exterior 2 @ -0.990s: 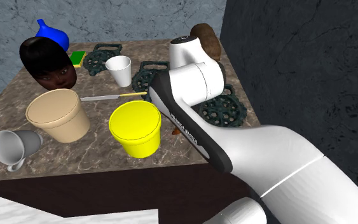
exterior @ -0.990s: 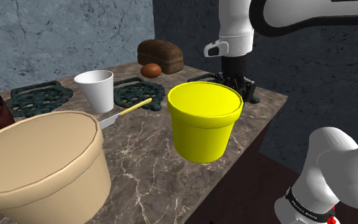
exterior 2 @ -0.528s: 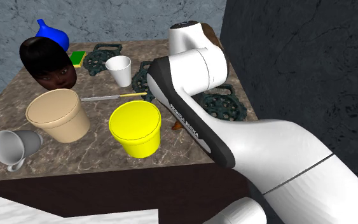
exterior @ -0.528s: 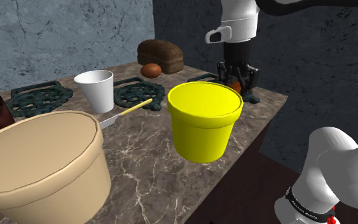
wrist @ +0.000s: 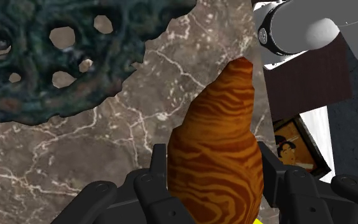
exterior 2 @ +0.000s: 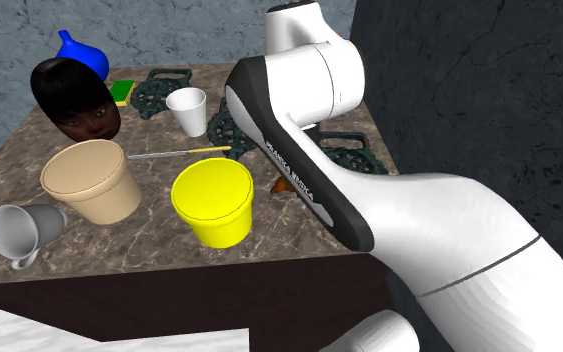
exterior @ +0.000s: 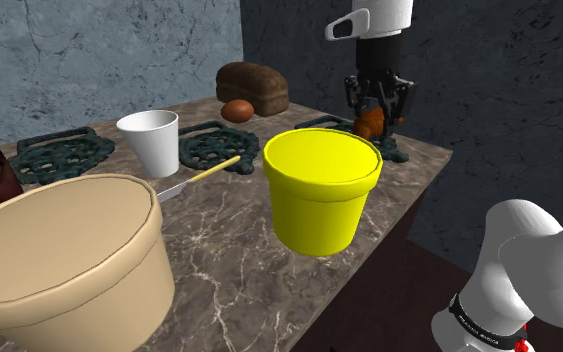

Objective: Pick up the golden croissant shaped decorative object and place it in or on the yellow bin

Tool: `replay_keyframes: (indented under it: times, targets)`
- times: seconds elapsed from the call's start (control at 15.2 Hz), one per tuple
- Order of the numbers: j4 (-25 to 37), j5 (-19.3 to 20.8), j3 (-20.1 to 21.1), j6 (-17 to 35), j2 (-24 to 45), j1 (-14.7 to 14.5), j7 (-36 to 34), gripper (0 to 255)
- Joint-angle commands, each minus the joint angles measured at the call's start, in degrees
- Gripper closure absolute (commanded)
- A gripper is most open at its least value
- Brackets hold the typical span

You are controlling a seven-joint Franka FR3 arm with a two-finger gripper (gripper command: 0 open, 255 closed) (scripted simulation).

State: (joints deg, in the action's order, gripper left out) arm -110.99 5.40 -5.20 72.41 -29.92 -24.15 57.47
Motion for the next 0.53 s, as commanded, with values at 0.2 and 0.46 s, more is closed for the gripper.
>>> replay_keyframes:
  times: [0.2,0.46]
  targets:
    - [5.77,-0.09,0.1,-3.83,1.94,-0.06,0.28,255]
    - [10.56,-0.13,0.13,-6.91,3.64,-0.09,0.55,255]
